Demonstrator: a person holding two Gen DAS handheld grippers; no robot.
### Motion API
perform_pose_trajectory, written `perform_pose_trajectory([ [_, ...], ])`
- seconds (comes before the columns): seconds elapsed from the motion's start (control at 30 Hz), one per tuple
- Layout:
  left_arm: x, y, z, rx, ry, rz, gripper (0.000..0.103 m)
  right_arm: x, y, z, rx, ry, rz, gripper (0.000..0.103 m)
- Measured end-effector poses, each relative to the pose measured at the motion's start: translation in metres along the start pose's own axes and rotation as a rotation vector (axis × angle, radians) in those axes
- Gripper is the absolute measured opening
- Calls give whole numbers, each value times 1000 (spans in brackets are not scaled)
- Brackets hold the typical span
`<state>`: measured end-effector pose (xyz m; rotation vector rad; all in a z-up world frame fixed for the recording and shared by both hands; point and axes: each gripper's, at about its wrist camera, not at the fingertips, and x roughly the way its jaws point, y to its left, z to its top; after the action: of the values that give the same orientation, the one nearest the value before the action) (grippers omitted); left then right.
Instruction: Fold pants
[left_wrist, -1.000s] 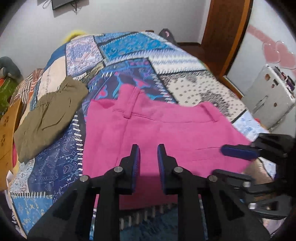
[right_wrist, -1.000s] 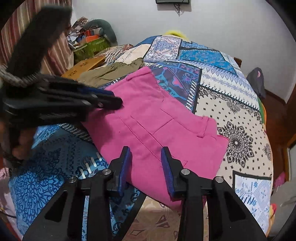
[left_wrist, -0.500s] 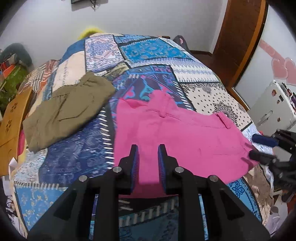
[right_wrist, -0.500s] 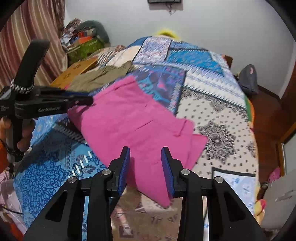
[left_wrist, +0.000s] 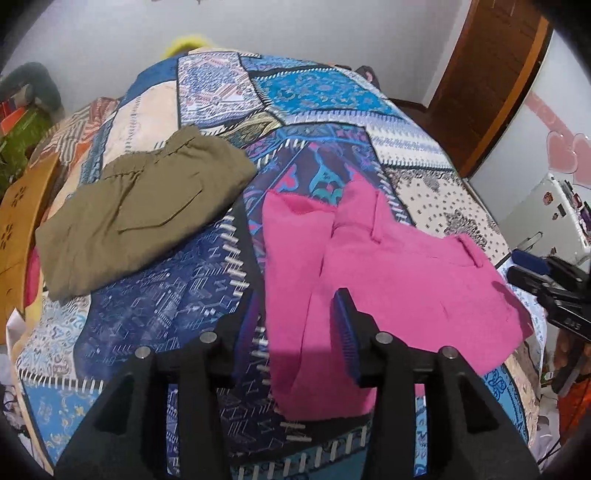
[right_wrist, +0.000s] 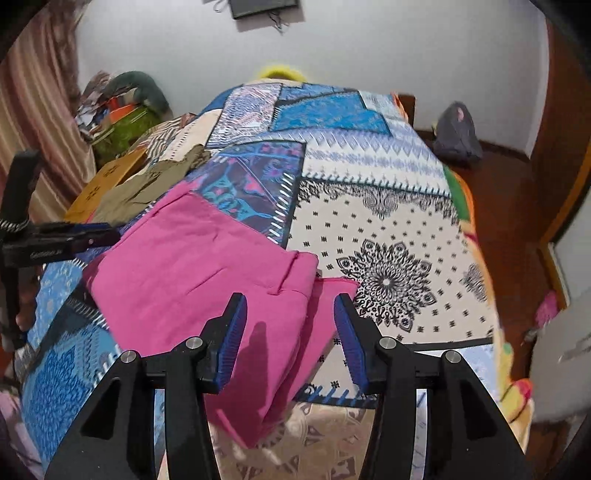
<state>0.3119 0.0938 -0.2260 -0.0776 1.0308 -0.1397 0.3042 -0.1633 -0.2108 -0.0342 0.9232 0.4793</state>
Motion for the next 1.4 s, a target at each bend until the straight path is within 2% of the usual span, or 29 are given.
perform_pose_trajectory([
  [0.07,-2,-4,2,4,-21,-16,61,7,-4,1,20,15,8,45],
  [0.17,0,-11,5,34,-38,-40,73,17,-7,0,32,40,31,49],
  [0.2,4,-14,4,59,-34,-28,73,21,-8,0,34,48,30,59],
  [0.27,14,-18,4,96,-20,16,74,28,-9,-3,40,63,5,66],
  [0.33,27,-16,1,96,7,11,75,32,-11,-6,36,71,-1,69],
  [0.57,42,8,1,-30,73,-109,77,46,-16,-8,39,82,53,72],
  [0.7,44,9,1,-53,73,-126,75,48,-18,-8,51,87,65,71],
  [0.8,45,8,2,-78,78,-146,63,48,-21,-8,77,95,87,70],
  [0.87,45,6,4,-81,87,-165,47,51,-24,-8,99,106,128,63],
  [0.93,44,2,6,-81,94,-177,38,50,-22,-8,88,113,156,49],
  [0.97,43,-1,7,-74,90,-173,34,48,-18,-7,65,110,155,46],
  [1.0,42,-5,7,-63,84,-164,33,46,-15,-6,44,108,152,39],
  [1.1,38,-13,6,-20,61,-119,30,45,-7,-5,-2,101,119,35],
  [1.23,31,-25,5,38,29,-61,18,44,-12,-3,7,86,110,22],
  [1.27,29,-27,6,48,22,-53,14,43,-13,-2,13,77,109,22],
  [1.4,9,-29,5,59,-44,-74,9,35,-12,0,22,25,77,13],
])
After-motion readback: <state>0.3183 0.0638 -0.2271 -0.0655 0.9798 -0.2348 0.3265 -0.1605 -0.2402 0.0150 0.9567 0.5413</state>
